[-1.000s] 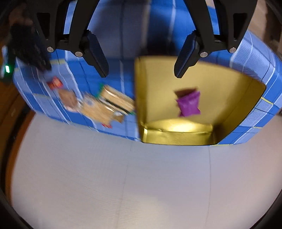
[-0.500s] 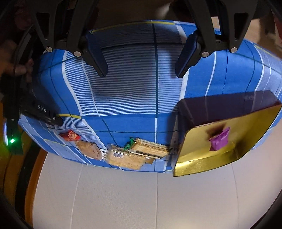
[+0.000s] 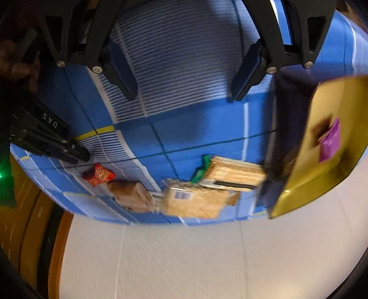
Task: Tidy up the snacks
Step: 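Withdraw the left tool from the tin toward the snacks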
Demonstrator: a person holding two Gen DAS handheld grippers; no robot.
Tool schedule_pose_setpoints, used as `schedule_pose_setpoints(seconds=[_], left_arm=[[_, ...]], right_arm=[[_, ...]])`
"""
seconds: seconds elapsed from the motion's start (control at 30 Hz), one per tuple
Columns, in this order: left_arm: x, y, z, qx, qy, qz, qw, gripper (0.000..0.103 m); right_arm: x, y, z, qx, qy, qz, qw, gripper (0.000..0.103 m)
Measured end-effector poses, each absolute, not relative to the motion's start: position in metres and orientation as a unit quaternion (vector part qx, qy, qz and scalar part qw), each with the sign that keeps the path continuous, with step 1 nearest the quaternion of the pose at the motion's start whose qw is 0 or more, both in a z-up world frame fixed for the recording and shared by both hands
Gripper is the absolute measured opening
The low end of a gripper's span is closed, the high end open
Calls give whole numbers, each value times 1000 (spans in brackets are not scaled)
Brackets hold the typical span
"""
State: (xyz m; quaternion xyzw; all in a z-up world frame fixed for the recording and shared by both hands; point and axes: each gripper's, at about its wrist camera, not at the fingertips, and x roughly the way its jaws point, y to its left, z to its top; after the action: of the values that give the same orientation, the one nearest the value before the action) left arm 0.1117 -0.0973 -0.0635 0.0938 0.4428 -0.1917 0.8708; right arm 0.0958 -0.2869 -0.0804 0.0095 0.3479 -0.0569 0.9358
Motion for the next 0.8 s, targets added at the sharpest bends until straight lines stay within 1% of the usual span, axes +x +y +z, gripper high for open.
schedule_pose_setpoints(seconds=[0.13, 0.2, 0.27, 0.37, 0.43, 0.53, 0.57, 0.63, 0.67, 0.7, 0.8], left_arm=[[116, -108, -56, 122, 457, -201, 858, 84], [113, -109, -56, 125, 457, -200, 858, 84], [110, -111, -61, 126, 458, -197, 858, 84], [102, -107, -66, 104, 434, -196, 873, 85], [96, -106, -66, 105, 417, -189, 883, 85], [88, -100, -62, 90, 412, -185, 888, 85], [84, -96, -59, 85, 404, -186, 891, 85], [81, -94, -56, 90, 392, -178, 898, 85], [80, -92, -55, 89, 390, -175, 900, 85], [80, -90, -54, 89, 389, -170, 901, 85], [79, -82, -50, 78, 385, -169, 904, 85]], right_arm=[[112, -290, -74, 25, 398, -59, 915, 26], [114, -291, -74, 26, 404, -60, 913, 25], [115, -292, -75, 22, 396, -57, 916, 24], [111, -292, -79, 29, 371, -63, 926, 24], [106, -291, -81, 30, 353, -69, 933, 22], [97, -291, -82, 46, 345, -72, 935, 22], [96, -291, -82, 50, 344, -72, 935, 25], [96, -288, -82, 46, 337, -70, 938, 28], [95, -287, -83, 45, 334, -70, 939, 32], [94, -286, -83, 49, 333, -64, 939, 39], [93, -287, -80, 60, 343, -56, 936, 42]])
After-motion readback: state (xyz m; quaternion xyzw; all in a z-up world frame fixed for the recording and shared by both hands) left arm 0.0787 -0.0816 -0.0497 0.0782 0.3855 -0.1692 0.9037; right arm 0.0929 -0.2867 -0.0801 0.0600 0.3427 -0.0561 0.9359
